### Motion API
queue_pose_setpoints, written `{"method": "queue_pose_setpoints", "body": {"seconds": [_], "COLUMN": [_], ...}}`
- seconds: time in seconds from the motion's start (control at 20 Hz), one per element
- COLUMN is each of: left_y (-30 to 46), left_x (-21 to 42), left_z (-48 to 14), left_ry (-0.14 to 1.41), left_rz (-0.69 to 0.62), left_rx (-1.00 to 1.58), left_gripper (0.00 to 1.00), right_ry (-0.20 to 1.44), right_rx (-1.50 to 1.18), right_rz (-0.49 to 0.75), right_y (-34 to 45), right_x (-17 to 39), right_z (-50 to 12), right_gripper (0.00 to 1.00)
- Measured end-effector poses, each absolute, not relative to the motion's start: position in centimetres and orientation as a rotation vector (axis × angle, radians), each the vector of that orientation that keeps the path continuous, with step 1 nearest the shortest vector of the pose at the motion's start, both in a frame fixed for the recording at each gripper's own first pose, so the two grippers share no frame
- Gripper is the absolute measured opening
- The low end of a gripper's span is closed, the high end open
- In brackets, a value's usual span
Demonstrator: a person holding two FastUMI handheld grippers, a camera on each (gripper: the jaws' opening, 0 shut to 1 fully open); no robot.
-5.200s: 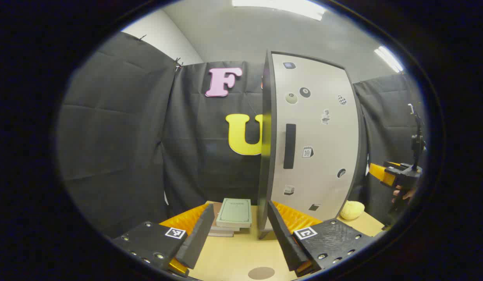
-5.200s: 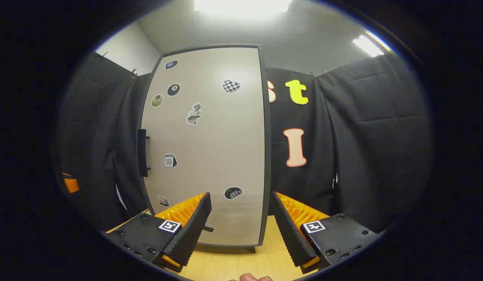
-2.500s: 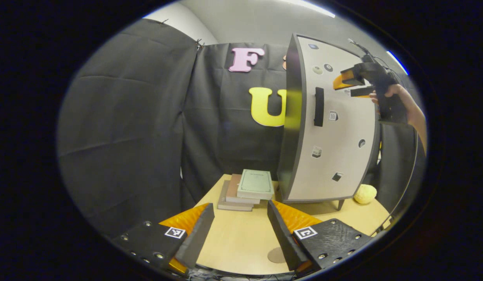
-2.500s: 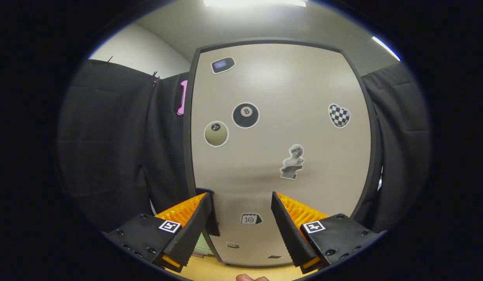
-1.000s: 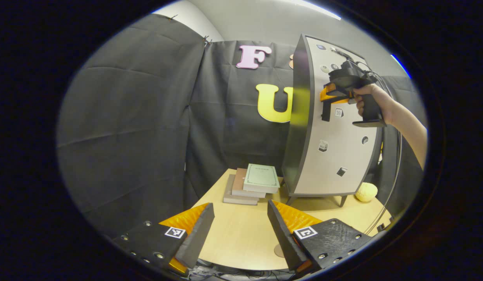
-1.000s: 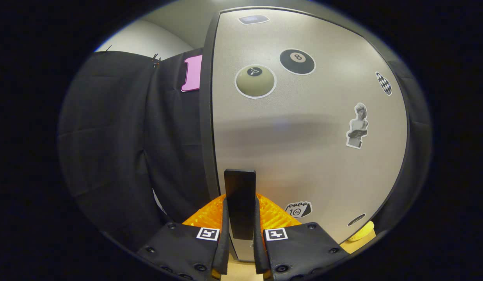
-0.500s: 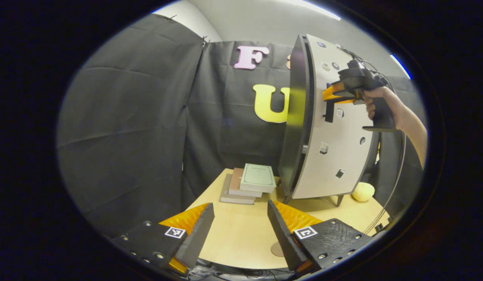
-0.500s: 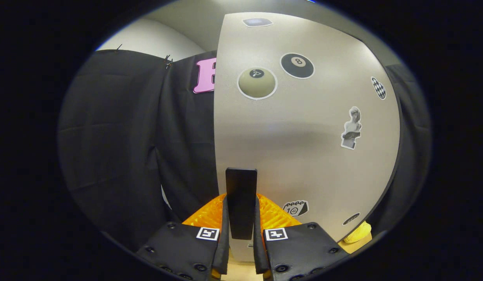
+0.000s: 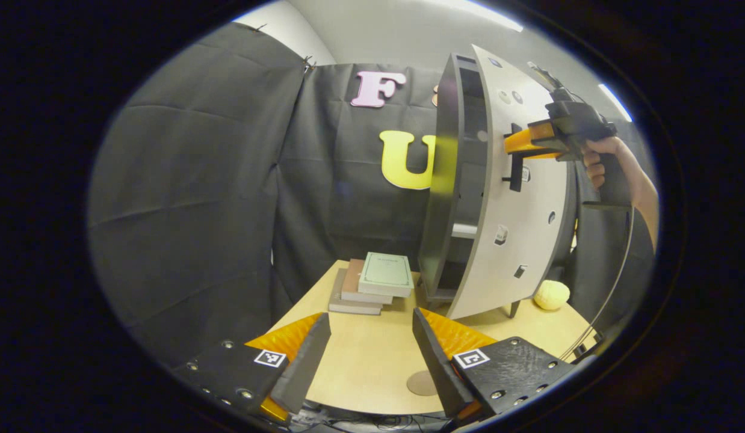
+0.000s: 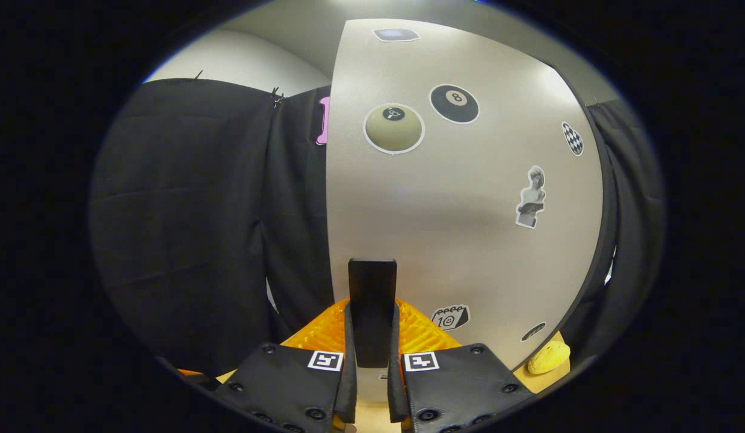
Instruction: Open the cabinet door with the right hand, grasp the bottle in the cabinet with the left hand and place it on the coaster, then close the cabinet door with the right hand.
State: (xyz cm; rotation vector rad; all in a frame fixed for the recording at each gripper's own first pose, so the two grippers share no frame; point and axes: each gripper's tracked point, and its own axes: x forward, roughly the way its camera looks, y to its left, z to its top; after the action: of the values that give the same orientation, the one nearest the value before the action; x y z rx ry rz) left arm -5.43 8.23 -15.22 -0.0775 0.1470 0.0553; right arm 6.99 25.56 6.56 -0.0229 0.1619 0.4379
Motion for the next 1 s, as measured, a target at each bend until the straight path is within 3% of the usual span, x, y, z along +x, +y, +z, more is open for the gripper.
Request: {"method": "queue_pose_setpoints", "body": {"seconds": [0.4,1.0], "left_y": [6.8,1.1], "left_x": [-5.4,-3.8], "left_z": [-14.9,-13.1], "left_ry": [0.143,0.132], "left_rz": [0.041,-0.062], "left_rx": [-0.054,-0.038], "left_gripper": [0.82,0.82], "right_ry": [0.161,0.155], "right_rx": [0.000,0.080], "right_rz": [0.519,0.526], "right_y": [24.5,23.6], "right_x": [4.9,5.0], "right_z": [6.6,6.7], "right_gripper": [0.23,0.23]}}
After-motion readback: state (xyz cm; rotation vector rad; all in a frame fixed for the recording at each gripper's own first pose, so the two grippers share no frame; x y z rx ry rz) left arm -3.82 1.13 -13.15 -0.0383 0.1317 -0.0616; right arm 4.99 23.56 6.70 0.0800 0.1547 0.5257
